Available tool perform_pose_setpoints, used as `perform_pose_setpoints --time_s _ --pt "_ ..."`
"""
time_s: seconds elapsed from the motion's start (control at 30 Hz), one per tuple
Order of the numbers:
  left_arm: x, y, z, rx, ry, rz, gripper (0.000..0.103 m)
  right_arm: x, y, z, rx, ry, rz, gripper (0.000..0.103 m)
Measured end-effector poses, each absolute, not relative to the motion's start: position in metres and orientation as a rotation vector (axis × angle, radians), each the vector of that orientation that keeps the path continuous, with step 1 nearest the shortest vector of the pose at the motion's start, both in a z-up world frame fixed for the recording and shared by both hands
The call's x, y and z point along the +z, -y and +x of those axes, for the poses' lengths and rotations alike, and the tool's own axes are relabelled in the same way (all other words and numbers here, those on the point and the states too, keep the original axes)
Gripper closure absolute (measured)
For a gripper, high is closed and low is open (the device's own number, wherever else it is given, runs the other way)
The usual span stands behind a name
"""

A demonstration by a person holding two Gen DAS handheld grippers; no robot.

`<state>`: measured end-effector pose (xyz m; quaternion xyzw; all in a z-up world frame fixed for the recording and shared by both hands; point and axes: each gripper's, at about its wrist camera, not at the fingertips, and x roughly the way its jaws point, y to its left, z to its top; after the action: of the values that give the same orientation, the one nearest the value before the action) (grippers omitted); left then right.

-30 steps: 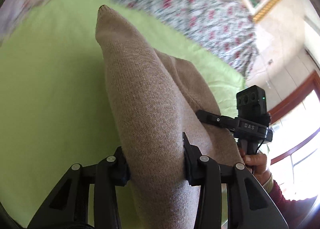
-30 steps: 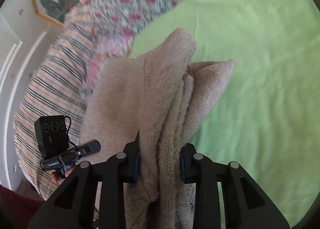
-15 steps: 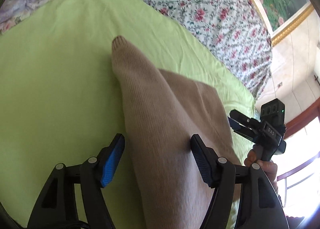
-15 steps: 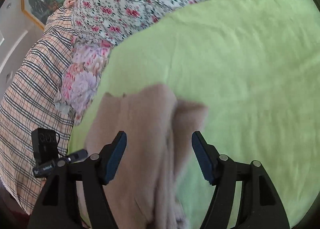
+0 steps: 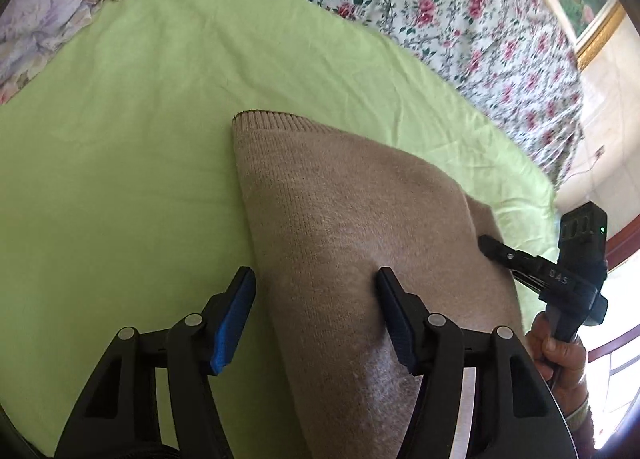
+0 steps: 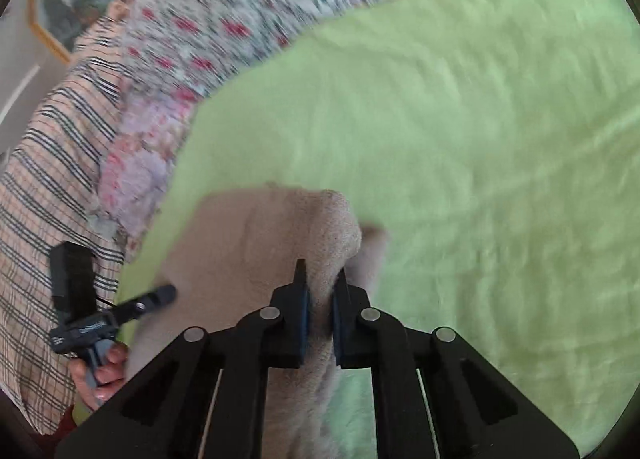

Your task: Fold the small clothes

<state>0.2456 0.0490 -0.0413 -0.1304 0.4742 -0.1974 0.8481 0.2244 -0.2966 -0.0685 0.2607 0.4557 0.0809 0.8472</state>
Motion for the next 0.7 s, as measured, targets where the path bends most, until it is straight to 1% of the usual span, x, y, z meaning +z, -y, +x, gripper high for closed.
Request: perform_pose_setpoints --time_s 0.07,0.13,0.2,0.4,0.57,0.7 --pt "-0.038 -0.05 0.241 -0.408 -0.999 -0.258 0.041 -0.069 0.295 0.226 0.168 -0.959 0.543 0.091" --pt "-0.032 -0.052 0.233 -0.411 -0.989 -0.246 0.041 -0.062 0.297 0.221 0.155 -0.958 0.555 0.085" --pt "-0.021 -0.056 0.214 -0.414 -0.965 -0.216 0.042 -0.051 0.3 0.209 0.155 -0.945 0.569 0.073" --pt "-0.002 -0.072 0.134 -0.434 -0.903 -0.16 0.042 -0.027 0.292 0.151 0.176 -0.902 0.577 0.065" --pt "-0.003 -0.086 0.06 -0.437 -0.876 -0.127 0.04 -0.026 0.28 0.093 0.197 -0.904 0.591 0.063" --pt "-0.016 -0.088 0.016 -0.437 -0.873 -0.146 0.04 -0.028 0.269 0.053 0.226 -0.901 0.601 0.054"
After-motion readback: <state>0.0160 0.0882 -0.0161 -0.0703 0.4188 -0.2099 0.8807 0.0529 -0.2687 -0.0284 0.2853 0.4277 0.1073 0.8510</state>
